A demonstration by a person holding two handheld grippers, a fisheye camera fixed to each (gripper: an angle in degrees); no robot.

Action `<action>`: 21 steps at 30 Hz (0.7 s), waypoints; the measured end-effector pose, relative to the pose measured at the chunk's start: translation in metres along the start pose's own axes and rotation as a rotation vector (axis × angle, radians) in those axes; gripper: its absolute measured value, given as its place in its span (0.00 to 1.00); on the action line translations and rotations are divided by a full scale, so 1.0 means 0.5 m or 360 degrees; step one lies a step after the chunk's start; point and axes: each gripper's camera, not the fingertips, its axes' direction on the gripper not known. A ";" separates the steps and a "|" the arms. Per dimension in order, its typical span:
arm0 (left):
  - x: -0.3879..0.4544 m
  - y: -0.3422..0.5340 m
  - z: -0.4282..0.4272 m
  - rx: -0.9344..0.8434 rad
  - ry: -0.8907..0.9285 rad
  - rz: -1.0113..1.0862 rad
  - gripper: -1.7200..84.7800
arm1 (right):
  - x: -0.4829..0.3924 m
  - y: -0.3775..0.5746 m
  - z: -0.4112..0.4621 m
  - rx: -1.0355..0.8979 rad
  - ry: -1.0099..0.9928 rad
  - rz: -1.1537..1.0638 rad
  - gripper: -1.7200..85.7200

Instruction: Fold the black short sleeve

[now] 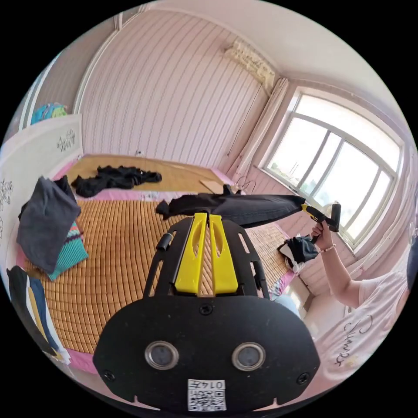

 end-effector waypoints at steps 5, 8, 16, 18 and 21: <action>-0.121 0.217 0.251 -0.0584 -0.0024 -0.0383 0.01 | 0.137 0.205 0.211 -0.0523 0.0049 0.0501 0.02; -0.147 0.312 0.303 -0.0741 -0.0054 -0.0528 0.01 | 0.172 0.307 0.264 -0.0678 0.0003 0.0771 0.02; -0.121 0.389 0.300 -0.0809 0.0107 -0.0612 0.01 | 0.181 0.403 0.266 -0.0876 0.0059 0.0891 0.02; -0.110 0.392 0.294 -0.0812 0.0104 -0.0594 0.01 | 0.179 0.411 0.264 -0.0906 0.0068 0.0905 0.02; -0.096 0.393 0.296 -0.0881 0.0067 -0.0563 0.01 | 0.178 0.416 0.281 -0.0978 0.0097 0.0885 0.02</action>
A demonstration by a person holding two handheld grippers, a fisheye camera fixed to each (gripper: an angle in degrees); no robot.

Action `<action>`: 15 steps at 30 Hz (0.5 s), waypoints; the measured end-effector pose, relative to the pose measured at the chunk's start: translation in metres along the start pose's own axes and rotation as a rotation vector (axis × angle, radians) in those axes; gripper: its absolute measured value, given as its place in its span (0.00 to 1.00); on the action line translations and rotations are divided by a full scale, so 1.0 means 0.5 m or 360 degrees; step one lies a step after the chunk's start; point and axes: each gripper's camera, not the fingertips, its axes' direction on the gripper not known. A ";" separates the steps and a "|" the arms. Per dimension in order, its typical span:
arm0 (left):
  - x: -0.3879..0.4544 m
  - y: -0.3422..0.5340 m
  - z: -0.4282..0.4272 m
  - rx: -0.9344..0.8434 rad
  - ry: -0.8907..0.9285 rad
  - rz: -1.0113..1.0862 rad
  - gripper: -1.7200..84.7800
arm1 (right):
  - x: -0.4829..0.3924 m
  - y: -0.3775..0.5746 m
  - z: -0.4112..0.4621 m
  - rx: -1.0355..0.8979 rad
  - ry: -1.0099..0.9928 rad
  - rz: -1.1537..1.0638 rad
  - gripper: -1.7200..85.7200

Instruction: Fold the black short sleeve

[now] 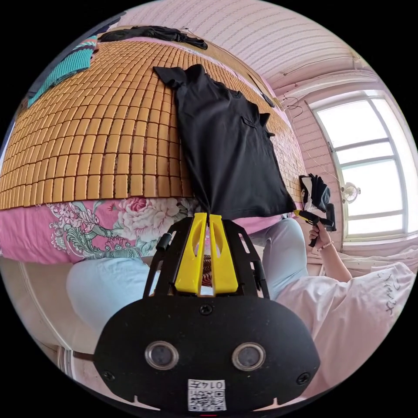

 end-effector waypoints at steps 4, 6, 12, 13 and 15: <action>0.000 0.002 0.015 -0.0104 -0.0104 -0.0039 0.02 | -0.003 -0.015 0.033 -0.0135 0.0106 0.0027 0.03; 0.001 0.004 0.014 -0.0123 -0.0161 -0.0044 0.03 | -0.009 -0.024 0.041 -0.0139 0.0157 0.0048 0.04; 0.026 -0.029 0.044 -0.0186 -0.0284 0.0074 0.10 | -0.066 -0.066 0.069 -0.0020 0.0309 -0.0071 0.14; 0.029 -0.045 0.065 -0.0225 -0.0302 0.0085 0.11 | -0.072 -0.074 0.082 -0.0051 0.0323 -0.0088 0.14; 0.035 -0.072 0.102 -0.0332 -0.0283 0.0100 0.12 | -0.094 -0.105 0.133 -0.0166 0.0433 -0.0124 0.15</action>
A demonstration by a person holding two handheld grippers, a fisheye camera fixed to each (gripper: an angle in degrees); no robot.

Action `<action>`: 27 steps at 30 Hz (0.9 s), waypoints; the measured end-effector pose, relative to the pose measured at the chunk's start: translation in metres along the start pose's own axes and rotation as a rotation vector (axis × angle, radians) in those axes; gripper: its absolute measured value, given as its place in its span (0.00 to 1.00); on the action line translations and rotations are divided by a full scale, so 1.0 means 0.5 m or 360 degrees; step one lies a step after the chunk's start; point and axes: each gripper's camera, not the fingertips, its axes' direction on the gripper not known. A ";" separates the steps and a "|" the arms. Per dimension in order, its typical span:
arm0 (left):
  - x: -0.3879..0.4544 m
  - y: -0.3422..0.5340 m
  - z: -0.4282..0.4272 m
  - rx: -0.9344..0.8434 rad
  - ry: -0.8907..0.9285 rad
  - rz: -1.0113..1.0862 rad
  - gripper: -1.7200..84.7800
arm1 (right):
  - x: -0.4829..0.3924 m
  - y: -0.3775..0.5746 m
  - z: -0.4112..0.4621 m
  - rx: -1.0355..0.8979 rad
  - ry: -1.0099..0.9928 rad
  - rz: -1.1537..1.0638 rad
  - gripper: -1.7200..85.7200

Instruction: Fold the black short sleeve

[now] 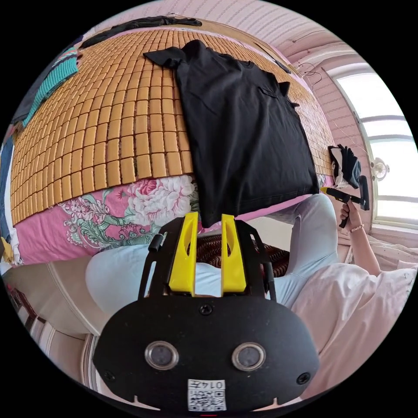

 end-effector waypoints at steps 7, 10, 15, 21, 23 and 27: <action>0.034 -0.051 0.038 -0.0157 -0.0182 0.0188 0.03 | -0.046 -0.047 0.048 -0.0102 0.0093 -0.0088 0.05; 0.033 -0.027 0.022 -0.0128 -0.0121 0.0187 0.01 | -0.041 -0.046 0.047 -0.0143 0.0042 -0.0083 0.04; 0.049 0.015 0.021 -0.0161 -0.0043 0.0266 0.01 | -0.040 -0.035 0.061 -0.0186 0.0054 -0.0120 0.04; 0.015 0.033 -0.046 0.0071 -0.0090 0.0189 0.03 | -0.064 -0.071 0.028 -0.0086 0.0199 -0.0184 0.09; -0.004 0.011 -0.085 0.0254 -0.0186 0.0160 0.05 | -0.117 -0.119 0.014 -0.0017 0.0188 -0.0345 0.09; -0.039 -0.068 -0.110 0.0507 -0.0267 0.0094 0.07 | -0.328 -0.288 0.031 0.0088 -0.0034 -0.0847 0.09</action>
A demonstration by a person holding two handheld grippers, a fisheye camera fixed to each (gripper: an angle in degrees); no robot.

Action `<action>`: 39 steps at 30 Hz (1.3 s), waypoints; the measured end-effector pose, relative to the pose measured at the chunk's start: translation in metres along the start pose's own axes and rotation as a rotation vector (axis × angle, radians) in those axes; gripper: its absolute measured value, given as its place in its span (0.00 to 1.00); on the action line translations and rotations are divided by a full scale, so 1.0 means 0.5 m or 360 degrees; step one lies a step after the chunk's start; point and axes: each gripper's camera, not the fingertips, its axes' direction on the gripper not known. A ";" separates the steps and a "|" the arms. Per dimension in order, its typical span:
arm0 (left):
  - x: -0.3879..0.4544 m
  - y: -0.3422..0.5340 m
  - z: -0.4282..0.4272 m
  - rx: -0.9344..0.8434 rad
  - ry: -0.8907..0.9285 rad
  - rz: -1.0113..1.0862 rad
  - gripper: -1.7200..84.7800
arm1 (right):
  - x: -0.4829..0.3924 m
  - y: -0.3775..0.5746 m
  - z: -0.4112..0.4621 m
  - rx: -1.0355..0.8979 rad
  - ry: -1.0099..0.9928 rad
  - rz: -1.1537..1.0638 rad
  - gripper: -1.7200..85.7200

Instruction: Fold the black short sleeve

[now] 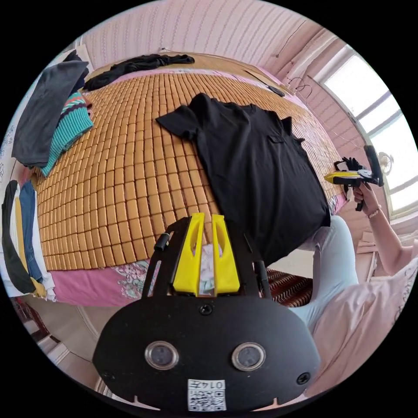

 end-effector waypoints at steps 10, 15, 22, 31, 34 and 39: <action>-0.047 -0.200 0.124 0.0198 0.0028 -0.0138 0.11 | -0.224 -0.507 0.251 -0.0056 0.0101 -0.0537 0.08; -0.064 -0.215 0.154 0.0159 0.0099 -0.0151 0.09 | -0.229 -0.562 0.339 -0.0028 0.0102 -0.0537 0.03; -0.049 -0.206 0.158 0.0203 0.0152 -0.0179 0.03 | -0.173 -0.550 0.342 0.0068 -0.0166 -0.0469 0.01; 0.017 -0.226 0.155 0.0149 0.0048 -0.0157 0.06 | 0.039 -0.276 0.128 0.0412 -0.0171 -0.0192 0.02; 0.036 -0.234 0.126 0.0192 -0.0028 -0.0188 0.09 | 0.182 -0.120 0.034 0.0521 0.0085 0.0178 0.04; 0.115 -0.279 0.071 0.0268 -0.0134 -0.0073 0.08 | 0.392 0.074 -0.059 0.0586 0.0260 0.0746 0.10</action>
